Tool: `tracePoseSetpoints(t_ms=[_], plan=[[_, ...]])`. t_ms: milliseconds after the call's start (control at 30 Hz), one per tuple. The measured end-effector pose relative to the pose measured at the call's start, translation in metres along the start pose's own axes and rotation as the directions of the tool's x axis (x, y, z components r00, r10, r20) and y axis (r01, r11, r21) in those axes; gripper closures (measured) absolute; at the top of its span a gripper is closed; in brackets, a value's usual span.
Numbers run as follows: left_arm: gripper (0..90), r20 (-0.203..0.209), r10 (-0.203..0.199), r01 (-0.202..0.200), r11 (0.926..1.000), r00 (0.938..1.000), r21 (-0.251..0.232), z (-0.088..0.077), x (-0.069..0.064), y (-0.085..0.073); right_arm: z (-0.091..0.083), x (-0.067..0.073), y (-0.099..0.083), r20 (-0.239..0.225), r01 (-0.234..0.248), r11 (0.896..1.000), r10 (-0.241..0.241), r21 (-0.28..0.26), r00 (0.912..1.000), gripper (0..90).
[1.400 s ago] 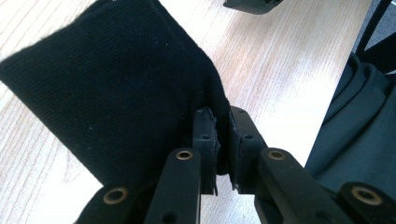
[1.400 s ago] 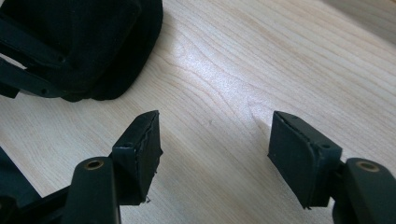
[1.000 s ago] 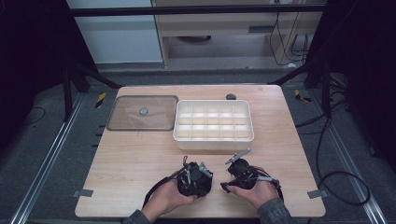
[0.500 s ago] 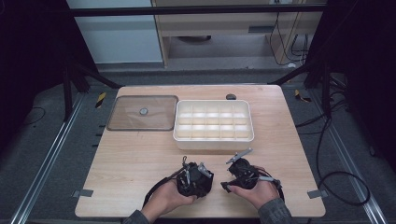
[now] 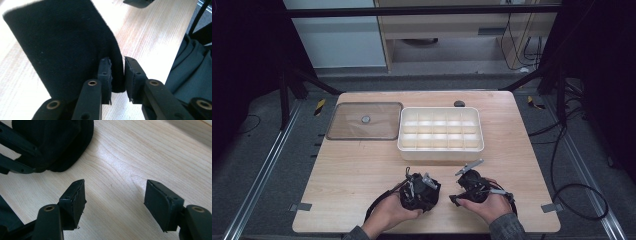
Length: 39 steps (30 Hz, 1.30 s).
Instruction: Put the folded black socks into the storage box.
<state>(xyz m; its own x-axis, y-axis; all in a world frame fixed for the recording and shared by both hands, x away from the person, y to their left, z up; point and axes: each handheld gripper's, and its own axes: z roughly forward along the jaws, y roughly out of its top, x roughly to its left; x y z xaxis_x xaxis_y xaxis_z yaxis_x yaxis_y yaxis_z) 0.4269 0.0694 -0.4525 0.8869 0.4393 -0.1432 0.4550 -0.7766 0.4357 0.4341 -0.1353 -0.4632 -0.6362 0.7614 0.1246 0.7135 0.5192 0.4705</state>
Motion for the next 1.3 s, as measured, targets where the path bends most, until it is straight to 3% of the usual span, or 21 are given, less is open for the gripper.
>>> tracePoseSetpoints(t_ms=[267,633,1033,1233,1300], plan=[[65.8,-0.031,-0.013,0.012,0.9997,0.9994,-0.023,-0.008,0.004,0.002,-0.001,0.001,0.001,0.003,-0.003,1.000,0.003,0.000,1.0000,32.7],[46.7,-0.055,-0.017,0.015,0.9988,0.9984,-0.046,-0.013,0.004,0.002,-0.003,0.001,0.002,0.000,-0.004,1.000,0.004,-0.004,1.0000,32.4],[38.3,-0.067,-0.028,0.022,0.9960,0.9974,-0.086,-0.024,0.005,0.002,-0.003,0.001,0.002,0.000,0.004,1.000,-0.004,-0.007,1.0000,32.2],[29.8,-0.085,-0.027,0.017,0.9925,0.9960,-0.121,-0.035,0.004,0.003,-0.007,0.002,0.005,0.006,-0.007,1.000,0.007,-0.018,1.0000,31.8],[24.0,-0.107,-0.044,0.028,0.9880,0.9933,-0.152,-0.043,0.006,0.002,-0.009,0.003,0.006,0.010,-0.007,1.000,0.007,-0.028,0.9999,31.8]])
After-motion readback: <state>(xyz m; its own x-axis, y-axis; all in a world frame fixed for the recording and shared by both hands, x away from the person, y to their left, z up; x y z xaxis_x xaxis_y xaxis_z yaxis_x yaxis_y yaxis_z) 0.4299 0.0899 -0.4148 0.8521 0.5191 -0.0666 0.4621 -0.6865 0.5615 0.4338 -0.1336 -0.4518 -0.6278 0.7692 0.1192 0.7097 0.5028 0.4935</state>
